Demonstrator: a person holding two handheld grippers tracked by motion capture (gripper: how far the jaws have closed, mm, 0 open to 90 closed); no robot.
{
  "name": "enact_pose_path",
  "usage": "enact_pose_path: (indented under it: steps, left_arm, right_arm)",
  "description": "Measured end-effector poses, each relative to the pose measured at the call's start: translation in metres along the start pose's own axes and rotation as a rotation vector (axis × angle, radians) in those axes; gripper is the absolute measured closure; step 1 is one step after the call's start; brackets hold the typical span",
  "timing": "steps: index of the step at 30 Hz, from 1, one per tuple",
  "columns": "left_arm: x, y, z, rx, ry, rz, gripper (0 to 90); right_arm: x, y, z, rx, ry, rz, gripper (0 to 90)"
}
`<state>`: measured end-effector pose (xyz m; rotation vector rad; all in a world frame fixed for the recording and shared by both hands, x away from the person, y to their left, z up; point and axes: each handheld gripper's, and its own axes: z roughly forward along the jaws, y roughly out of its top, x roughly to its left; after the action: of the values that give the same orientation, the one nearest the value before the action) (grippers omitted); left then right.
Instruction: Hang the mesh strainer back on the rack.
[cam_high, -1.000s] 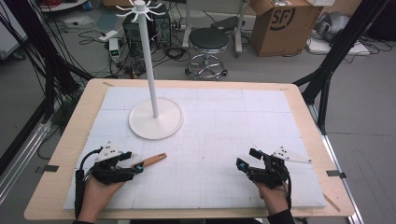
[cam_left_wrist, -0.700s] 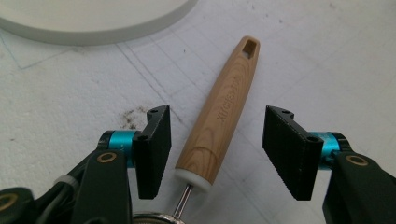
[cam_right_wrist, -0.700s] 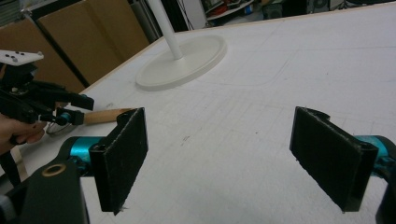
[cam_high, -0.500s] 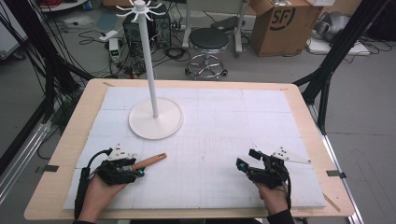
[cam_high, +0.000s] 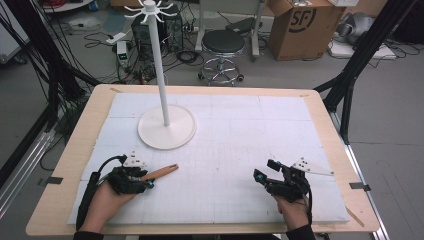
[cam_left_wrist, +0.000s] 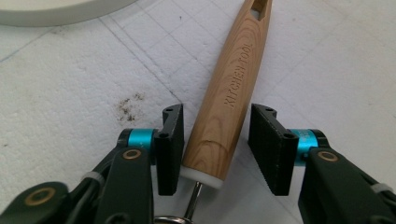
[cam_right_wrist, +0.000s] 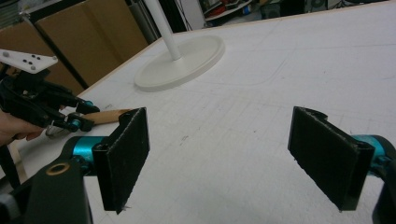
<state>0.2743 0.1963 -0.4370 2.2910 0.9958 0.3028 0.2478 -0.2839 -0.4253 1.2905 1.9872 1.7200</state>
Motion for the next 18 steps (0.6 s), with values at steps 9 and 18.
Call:
enact_pose_path:
  steps: [9, 18]
  left_arm:
    - [0.001, 0.022, 0.004, 0.159, -0.019, 0.078, 61.3]
    - [-0.002, 0.040, 0.012, 0.288, -0.016, 0.114, 62.7]
  right_arm:
    - [-0.001, 0.000, -0.002, -0.005, -0.003, 0.009, 19.6]
    - [-0.001, 0.000, -0.004, -0.008, -0.002, 0.013, 19.6]
